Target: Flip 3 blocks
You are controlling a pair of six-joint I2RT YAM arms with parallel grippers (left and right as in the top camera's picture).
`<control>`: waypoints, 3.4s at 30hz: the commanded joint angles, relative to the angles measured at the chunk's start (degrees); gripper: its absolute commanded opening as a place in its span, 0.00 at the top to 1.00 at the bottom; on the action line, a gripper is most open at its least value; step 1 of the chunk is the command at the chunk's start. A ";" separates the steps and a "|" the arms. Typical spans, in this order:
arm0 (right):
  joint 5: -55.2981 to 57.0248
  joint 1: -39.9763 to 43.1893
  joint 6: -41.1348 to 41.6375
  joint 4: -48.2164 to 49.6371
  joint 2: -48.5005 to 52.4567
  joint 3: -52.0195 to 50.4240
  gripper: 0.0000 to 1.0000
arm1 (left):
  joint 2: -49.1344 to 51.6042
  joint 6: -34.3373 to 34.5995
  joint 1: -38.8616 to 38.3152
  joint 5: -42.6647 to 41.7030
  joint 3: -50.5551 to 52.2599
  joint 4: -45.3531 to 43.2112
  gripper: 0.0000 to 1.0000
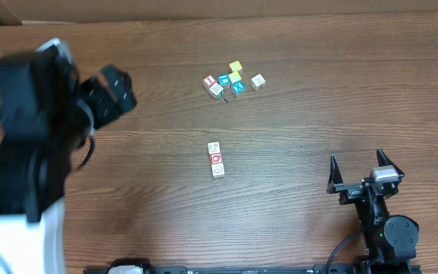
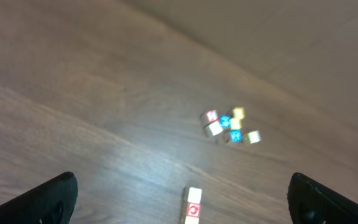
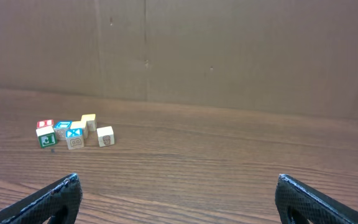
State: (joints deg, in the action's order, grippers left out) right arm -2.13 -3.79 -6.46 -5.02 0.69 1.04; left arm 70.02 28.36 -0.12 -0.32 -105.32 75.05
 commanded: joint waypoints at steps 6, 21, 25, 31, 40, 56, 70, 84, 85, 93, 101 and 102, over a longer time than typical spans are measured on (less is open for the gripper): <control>-0.11 -0.09 -0.44 0.35 -0.52 -0.59 0.00 | -19.93 -2.16 -2.58 1.95 16.68 -0.35 0.00; -0.11 -0.09 -0.46 0.35 -0.52 -0.59 0.00 | -59.43 -2.23 -2.60 7.19 58.40 -29.33 0.00; -0.11 -0.09 -0.46 0.35 -0.52 -0.59 0.00 | -65.66 -2.23 -2.60 6.16 68.52 -50.31 0.00; -0.11 -0.09 -0.44 0.35 -0.52 -0.59 0.00 | -69.75 -2.19 -2.60 4.63 84.00 -82.14 0.00; -0.11 -0.09 -0.46 0.35 -0.52 -0.59 0.00 | -69.81 -2.19 -2.58 4.33 98.99 -95.27 0.00; -0.11 -0.09 -0.46 0.35 -0.52 -0.59 0.00 | -69.79 -14.69 -2.58 4.46 105.04 -70.82 0.00; -0.11 -0.09 -0.46 0.35 -0.52 -0.59 0.00 | -69.79 -22.80 -2.54 1.81 105.04 -70.66 0.00; -0.11 -0.09 -0.46 0.35 -0.52 -0.59 0.00 | -69.77 -22.80 -2.54 1.81 105.04 -70.66 0.00; -0.11 -0.09 -0.46 0.35 -0.52 -0.59 0.00 | -69.77 -22.80 -2.54 1.81 105.04 -70.66 0.00; -0.11 -0.09 -0.46 0.35 -0.52 -0.59 0.00 | -69.77 -22.80 -2.54 1.79 105.04 -70.66 0.00; -0.11 -0.09 -0.44 0.35 -0.52 -0.59 0.00 | -69.77 -22.80 -2.54 1.81 105.04 -70.66 0.00; -0.11 -0.09 -0.46 0.35 -0.52 -0.59 0.00 | -69.77 -22.80 -2.54 1.81 105.04 -70.66 0.00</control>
State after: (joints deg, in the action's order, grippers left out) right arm -2.15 -3.79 -6.66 -5.13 0.62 1.04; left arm 0.75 6.85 -2.28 2.15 -0.47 4.38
